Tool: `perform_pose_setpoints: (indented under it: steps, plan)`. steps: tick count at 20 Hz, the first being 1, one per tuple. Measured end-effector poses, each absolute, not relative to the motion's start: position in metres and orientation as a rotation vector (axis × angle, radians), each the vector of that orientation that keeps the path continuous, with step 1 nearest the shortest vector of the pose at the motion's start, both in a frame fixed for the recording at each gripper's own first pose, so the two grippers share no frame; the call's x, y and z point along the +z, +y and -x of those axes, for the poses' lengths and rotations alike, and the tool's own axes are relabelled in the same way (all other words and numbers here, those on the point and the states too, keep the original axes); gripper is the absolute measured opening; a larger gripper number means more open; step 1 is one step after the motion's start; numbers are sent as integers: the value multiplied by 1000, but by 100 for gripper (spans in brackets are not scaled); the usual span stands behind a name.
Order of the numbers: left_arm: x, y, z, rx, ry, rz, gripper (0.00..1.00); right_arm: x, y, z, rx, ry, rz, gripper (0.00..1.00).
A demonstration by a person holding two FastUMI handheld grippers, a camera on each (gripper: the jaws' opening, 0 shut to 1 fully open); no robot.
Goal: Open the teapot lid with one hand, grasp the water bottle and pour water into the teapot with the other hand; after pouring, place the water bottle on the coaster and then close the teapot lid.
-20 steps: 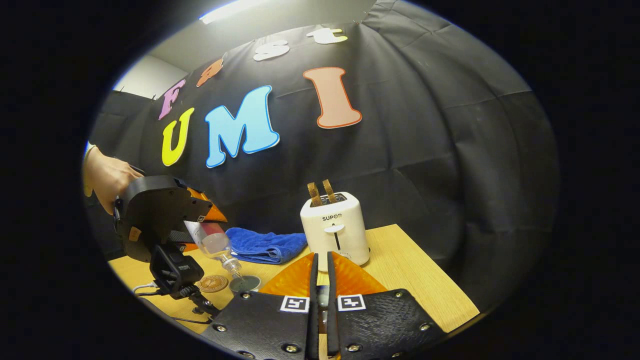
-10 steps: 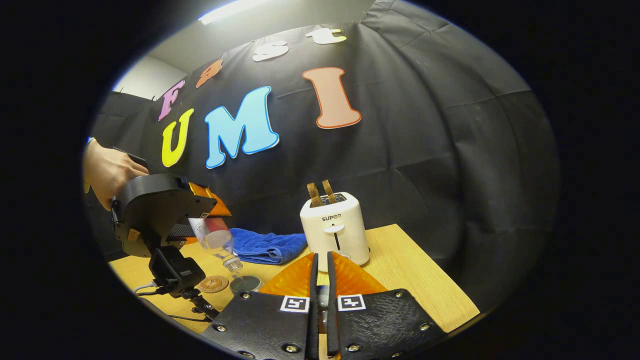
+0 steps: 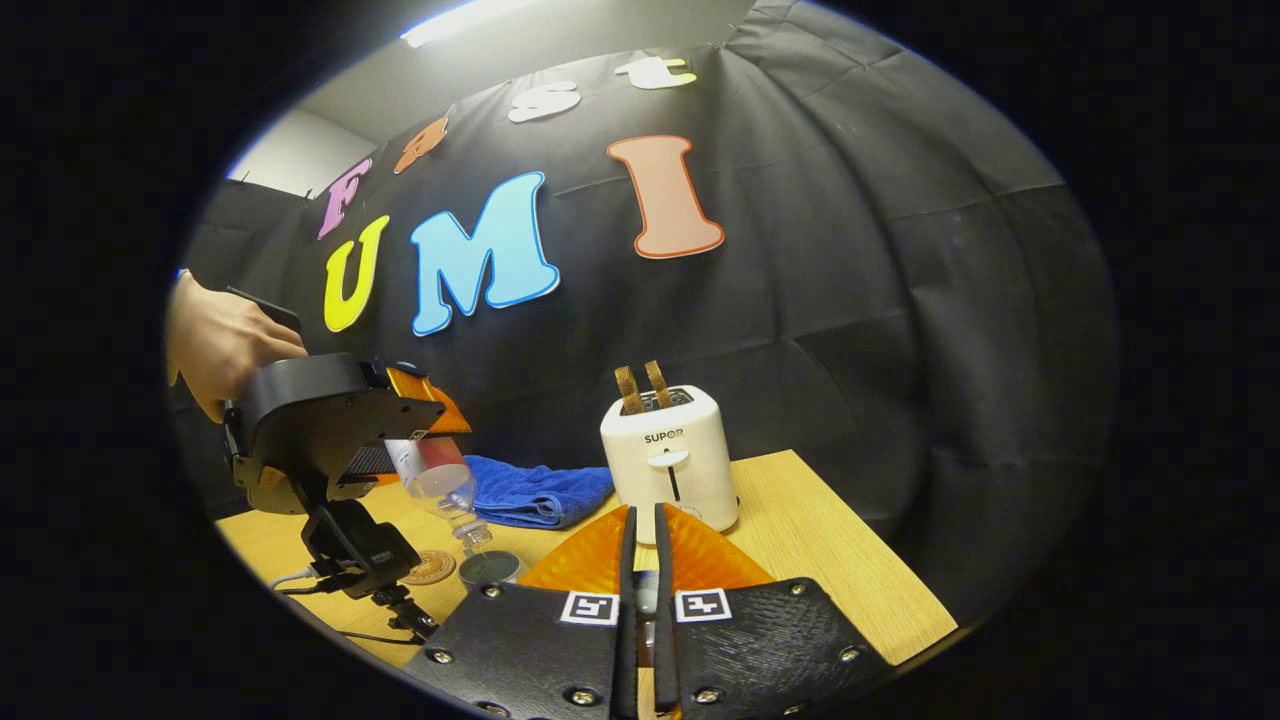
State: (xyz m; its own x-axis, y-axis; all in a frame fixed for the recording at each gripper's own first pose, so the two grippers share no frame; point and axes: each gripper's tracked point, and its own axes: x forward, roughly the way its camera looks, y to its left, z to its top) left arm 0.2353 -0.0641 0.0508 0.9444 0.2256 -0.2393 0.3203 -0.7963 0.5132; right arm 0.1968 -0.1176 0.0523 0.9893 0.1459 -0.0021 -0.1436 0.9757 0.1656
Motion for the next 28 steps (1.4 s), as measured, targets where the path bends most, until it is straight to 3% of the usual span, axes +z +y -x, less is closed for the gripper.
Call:
perform_pose_setpoints:
  steps: [10,17,28]
  plan:
    - [20,-12,-214,-227,434,-1826,86,53,-124,-197,129,11,-179,6]
    - [-35,-5,-217,-173,367,-1225,85,44,-120,-199,135,40,-170,6]
    - [-93,-54,-238,-98,244,-301,85,43,-103,-197,174,43,-135,6]
